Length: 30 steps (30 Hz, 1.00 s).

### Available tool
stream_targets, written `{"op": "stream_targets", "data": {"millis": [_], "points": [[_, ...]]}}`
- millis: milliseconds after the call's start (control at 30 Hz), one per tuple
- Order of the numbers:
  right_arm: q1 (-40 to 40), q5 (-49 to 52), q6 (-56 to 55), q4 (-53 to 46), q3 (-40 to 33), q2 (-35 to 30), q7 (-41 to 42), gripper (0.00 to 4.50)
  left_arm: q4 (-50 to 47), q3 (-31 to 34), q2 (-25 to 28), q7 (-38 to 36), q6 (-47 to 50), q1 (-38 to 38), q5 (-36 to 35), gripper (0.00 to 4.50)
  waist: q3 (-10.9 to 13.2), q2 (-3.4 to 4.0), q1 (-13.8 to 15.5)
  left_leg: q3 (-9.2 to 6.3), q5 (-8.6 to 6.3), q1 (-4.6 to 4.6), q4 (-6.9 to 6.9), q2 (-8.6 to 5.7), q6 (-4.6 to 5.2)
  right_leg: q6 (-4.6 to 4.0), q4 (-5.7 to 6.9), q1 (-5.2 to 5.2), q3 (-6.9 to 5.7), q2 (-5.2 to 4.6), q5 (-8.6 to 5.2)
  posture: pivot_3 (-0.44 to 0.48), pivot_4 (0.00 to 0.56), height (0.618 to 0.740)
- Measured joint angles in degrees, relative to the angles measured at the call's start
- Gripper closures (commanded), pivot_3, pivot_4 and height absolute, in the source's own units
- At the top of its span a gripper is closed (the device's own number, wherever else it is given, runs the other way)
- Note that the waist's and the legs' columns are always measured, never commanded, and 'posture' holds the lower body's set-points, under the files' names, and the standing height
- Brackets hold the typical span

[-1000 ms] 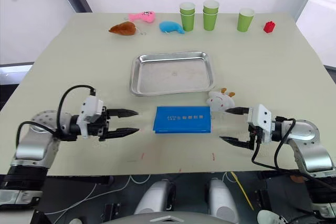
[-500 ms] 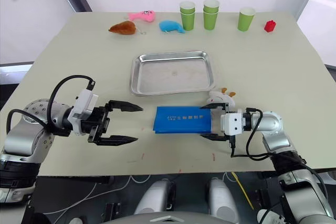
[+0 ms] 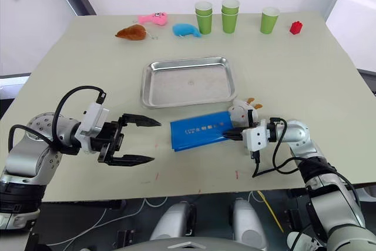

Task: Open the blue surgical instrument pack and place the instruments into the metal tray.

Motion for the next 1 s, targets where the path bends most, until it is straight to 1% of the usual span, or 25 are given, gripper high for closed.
{"op": "stream_targets", "data": {"millis": [100, 167, 233, 267, 300, 333, 400, 500, 567, 600, 667, 767, 800, 867, 900, 1000], "points": [[0.4, 1.5, 2.0, -0.8, 0.2, -0.1, 0.9, 4.42, 0.0, 0.0, -0.1, 0.0, -0.2, 0.0, 0.0, 0.00, 0.0, 0.00, 0.0, -0.01, 0.00, 0.00, 0.00, 0.00, 0.00, 0.00, 0.00, 0.00, 0.01, -0.01, 0.00, 0.000, 0.150, 0.740], [2.0, 4.4, 6.1, -3.8, 0.4, -0.5, 2.9, 4.42, 0.0, 0.0, -0.2, 0.0, -0.5, 0.1, 0.0, 0.00, 0.0, 0.00, 0.0, -0.04, 0.00, -0.02, 0.00, 0.03, 0.00, 0.00, 0.00, 0.00, 0.00, -0.01, 0.00, 0.000, 0.150, 0.740], [4.6, 8.2, 13.9, -9.6, 0.6, -1.9, 5.7, 4.42, 0.0, 0.0, -0.4, 0.1, -0.7, 0.1, 0.0, 0.00, 0.0, 0.03, 0.1, -0.18, 0.00, -0.04, 0.00, 0.05, 0.00, 0.00, -0.01, -0.01, 0.00, -0.03, 0.00, 0.000, 0.150, 0.740], [5.2, 9.2, 16.1, -11.3, 0.6, -2.4, 6.4, 4.42, 0.0, 0.0, -0.4, 0.1, -0.7, 0.1, 0.0, 0.00, 0.0, 0.03, 0.1, -0.22, 0.00, -0.03, 0.00, 0.04, 0.00, 0.00, -0.01, -0.01, 0.00, -0.03, 0.00, 0.000, 0.150, 0.740], [7.0, 12.0, 23.1, -16.3, 0.6, -3.8, 7.7, 4.42, 0.0, -0.1, -0.6, 0.1, -0.8, 0.2, 0.0, 0.00, 0.0, 0.04, 0.2, -0.25, 0.00, -0.04, 0.00, 0.04, 0.01, 0.00, -0.01, -0.01, 0.01, -0.04, 0.00, 0.000, 0.150, 0.740], [7.7, 13.4, 27.2, -19.1, 0.6, -4.7, 8.3, 4.42, 0.0, -0.1, -0.6, 0.2, -0.8, 0.2, 0.0, 0.00, 0.0, 0.04, 0.2, -0.28, -0.01, -0.03, 0.00, 0.04, 0.01, 0.00, -0.01, -0.01, 0.00, -0.05, 0.00, 0.000, 0.150, 0.740], [8.4, 15.2, 32.4, -22.9, 0.6, -6.0, 9.0, 4.42, 0.0, -0.1, -0.8, 0.5, -0.8, 0.3, 0.0, 0.00, 0.0, 0.05, 0.2, -0.30, -0.01, -0.03, 0.00, 0.03, 0.01, 0.00, 0.00, -0.01, 0.00, -0.05, 0.00, 0.000, 0.150, 0.740], [9.4, 21.6, 49.9, -33.9, 0.4, -11.0, 10.0, 4.42, -0.1, -0.1, -1.1, 0.9, -0.8, 0.4, 0.0, 0.00, 0.1, 0.12, 0.2, -0.37, 0.00, -0.03, 0.00, 0.02, 0.01, 0.00, 0.01, -0.01, -0.04, -0.04, 0.00, 0.000, 0.150, 0.740], [9.2, 25.3, 59.8, -39.0, -0.2, -13.2, 10.0, 4.42, -0.1, -0.1, -1.2, 1.0, -0.7, 0.6, 0.0, 0.00, 0.1, 0.11, 0.2, -0.45, -0.01, -0.04, 0.00, 0.00, 0.01, 0.00, 0.00, -0.01, -0.10, -0.01, -0.01, 0.000, 0.150, 0.740], [9.0, 26.2, 62.8, -39.8, -0.2, -13.7, 10.0, 4.42, -0.1, -0.1, -1.2, 1.0, -0.6, 0.7, -0.1, 0.00, 0.1, 0.12, 0.2, -0.45, -0.01, -0.06, 0.00, 0.00, 0.01, 0.00, 0.00, -0.01, -0.10, -0.01, -0.01, 0.000, 0.150, 0.740], [6.7, 28.9, 72.4, -40.9, -0.2, -14.6, 10.0, 4.42, -0.1, -0.2, -1.3, 1.0, -0.5, 0.8, -0.4, 0.00, 0.1, 0.12, 0.2, -0.43, 0.00, -0.06, 0.01, -0.01, 0.01, 0.00, 0.00, -0.01, -0.10, -0.02, -0.01, 0.000, 0.150, 0.740], [4.4, 29.9, 77.0, -40.8, -0.2, -14.8, 10.2, 4.42, -0.1, -0.2, -1.5, 1.0, -0.5, 0.8, -0.5, 0.00, 0.1, 0.11, 0.2, -0.44, -0.01, -0.07, 0.02, -0.02, 0.01, 0.00, 0.00, -0.01, -0.11, -0.02, -0.01, 0.000, 0.150, 0.740], [2.1, 30.0, 79.6, -39.6, -0.2, -14.6, 10.6, 4.42, -0.1, -0.4, -1.7, 1.0, -0.6, 0.8, -0.5, 0.00, 0.1, 0.11, 0.2, -0.50, -0.01, -0.11, 0.02, -0.03, 0.01, 0.00, -0.05, -0.01, -0.17, -0.02, -0.01, 0.000, 0.150, 0.740], [1.2, 30.0, 80.2, -38.5, -0.2, -14.2, 10.7, 4.42, -0.1, -0.6, -2.0, 1.0, -0.6, 0.7, -0.5, 0.00, 0.1, 0.11, 0.2, -0.53, -0.01, -0.15, 0.02, -0.04, 0.01, 0.00, -0.08, -0.02, -0.21, -0.02, -0.01, 0.000, 0.150, 0.740], [-1.7, 28.9, 80.7, -34.7, 0.0, -12.7, 11.5, 4.42, 0.8, -0.9, -3.0, 1.0, -0.9, 0.4, -0.3, 0.00, 0.1, 0.11, 0.1, -0.53, -0.01, -0.17, 0.02, -0.08, 0.01, 0.01, -0.10, -0.03, -0.22, -0.02, 0.00, 0.000, 0.150, 0.740], [-4.0, 27.3, 79.8, -31.0, 0.1, -11.5, 12.9, 4.42, 2.8, -1.5, -4.5, 1.1, -1.7, -0.7, 0.3, 0.00, 0.1, 0.11, 0.2, -0.59, 0.00, -0.19, 0.02, -0.09, 0.00, 0.00, -0.11, -0.02, -0.30, -0.02, -0.01, 0.000, 0.150, 0.740]]}}
